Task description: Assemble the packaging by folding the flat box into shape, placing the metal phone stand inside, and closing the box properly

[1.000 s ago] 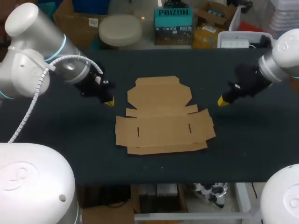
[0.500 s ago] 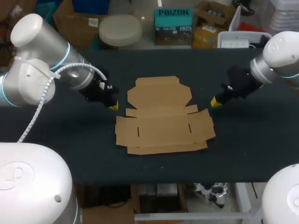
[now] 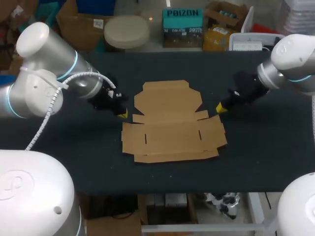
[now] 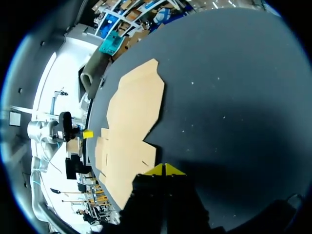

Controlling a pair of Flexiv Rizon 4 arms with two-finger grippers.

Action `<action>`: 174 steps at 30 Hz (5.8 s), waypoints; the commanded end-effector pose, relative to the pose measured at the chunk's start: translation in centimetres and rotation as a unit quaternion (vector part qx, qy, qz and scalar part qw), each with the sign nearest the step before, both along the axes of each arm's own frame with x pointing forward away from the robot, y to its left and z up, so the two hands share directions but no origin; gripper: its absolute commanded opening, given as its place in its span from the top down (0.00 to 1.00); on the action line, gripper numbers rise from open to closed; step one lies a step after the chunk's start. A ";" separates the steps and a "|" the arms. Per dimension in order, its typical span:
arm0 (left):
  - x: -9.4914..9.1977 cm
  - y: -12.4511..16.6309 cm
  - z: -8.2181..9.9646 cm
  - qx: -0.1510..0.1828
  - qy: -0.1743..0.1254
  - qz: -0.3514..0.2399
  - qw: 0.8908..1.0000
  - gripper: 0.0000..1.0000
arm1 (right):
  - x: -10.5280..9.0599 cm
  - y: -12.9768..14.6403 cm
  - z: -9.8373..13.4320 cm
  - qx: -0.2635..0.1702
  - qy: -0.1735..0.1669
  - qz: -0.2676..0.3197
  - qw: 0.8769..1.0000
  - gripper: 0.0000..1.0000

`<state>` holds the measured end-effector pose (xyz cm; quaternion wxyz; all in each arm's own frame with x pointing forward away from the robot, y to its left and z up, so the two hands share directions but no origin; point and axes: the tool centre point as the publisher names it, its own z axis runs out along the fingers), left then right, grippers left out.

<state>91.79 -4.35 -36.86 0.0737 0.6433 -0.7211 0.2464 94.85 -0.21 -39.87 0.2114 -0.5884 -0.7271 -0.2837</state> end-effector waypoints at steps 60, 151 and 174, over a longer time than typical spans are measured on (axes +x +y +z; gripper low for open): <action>2.7 -1.0 -4.0 -0.067 0.033 -0.005 0.997 1.00 | 0.8 3.3 -2.8 0.029 0.033 -0.002 0.999 1.00; 0.5 -7.1 -1.7 0.038 0.001 -0.015 0.999 1.00 | -0.7 7.9 -0.6 -0.083 0.016 -0.076 0.994 1.00; 1.4 -8.1 -2.5 0.062 0.004 -0.006 0.998 1.00 | -0.9 8.7 -1.2 -0.120 0.013 -0.097 0.988 1.00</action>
